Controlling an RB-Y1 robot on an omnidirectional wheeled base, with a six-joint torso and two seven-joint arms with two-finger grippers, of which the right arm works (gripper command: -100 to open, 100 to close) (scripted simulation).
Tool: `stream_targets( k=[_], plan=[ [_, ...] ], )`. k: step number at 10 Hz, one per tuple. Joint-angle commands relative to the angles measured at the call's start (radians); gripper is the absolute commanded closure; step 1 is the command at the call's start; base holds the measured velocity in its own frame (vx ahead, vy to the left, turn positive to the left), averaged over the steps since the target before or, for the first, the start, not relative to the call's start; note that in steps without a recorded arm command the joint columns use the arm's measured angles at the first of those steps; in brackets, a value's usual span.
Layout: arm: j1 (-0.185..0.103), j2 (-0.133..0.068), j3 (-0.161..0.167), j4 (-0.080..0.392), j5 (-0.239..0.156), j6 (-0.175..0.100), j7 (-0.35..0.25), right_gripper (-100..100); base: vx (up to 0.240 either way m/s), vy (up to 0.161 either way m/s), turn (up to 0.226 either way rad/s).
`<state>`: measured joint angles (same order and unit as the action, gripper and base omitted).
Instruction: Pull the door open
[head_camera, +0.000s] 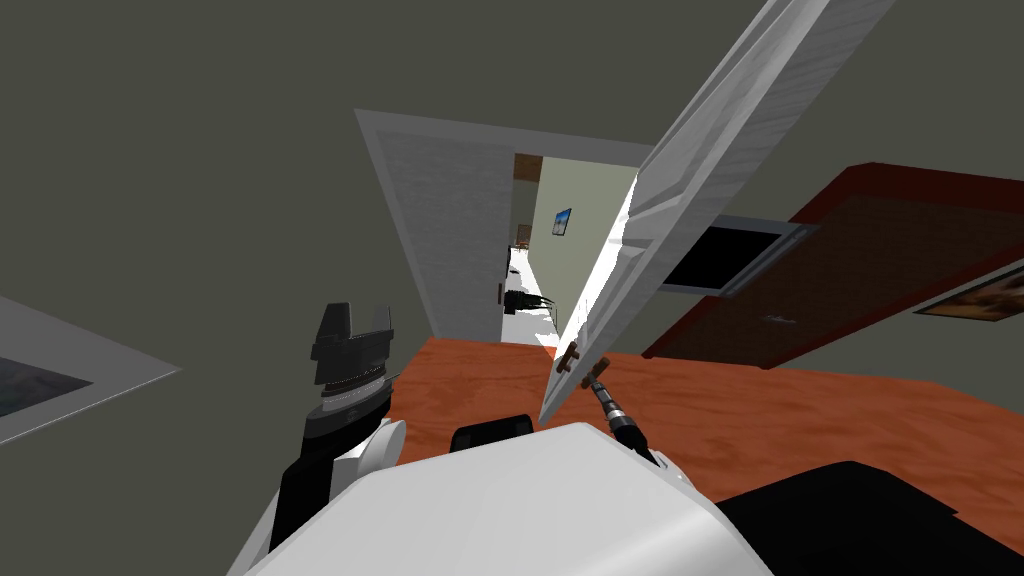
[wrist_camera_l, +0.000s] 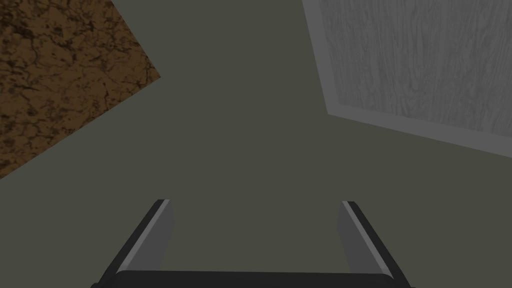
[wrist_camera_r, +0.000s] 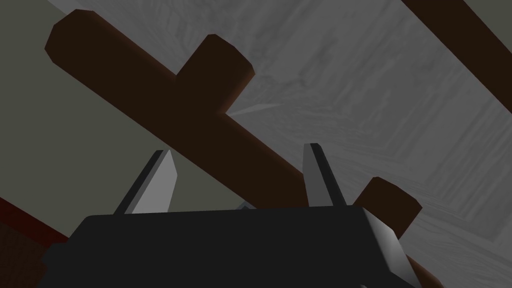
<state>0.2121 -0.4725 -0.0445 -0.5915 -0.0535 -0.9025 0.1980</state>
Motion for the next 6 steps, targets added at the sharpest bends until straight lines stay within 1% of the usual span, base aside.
stream_targets(
  k=[1, 6],
  plan=[
    [-0.006, 0.015, 0.0, -0.007, -0.009, 0.006, -0.031, 100, 0.005, -0.002, -0.001],
    [-0.008, 0.015, 0.003, -0.007, -0.01, 0.005, -0.043, 100, -0.008, -0.009, 0.01]
  ],
)
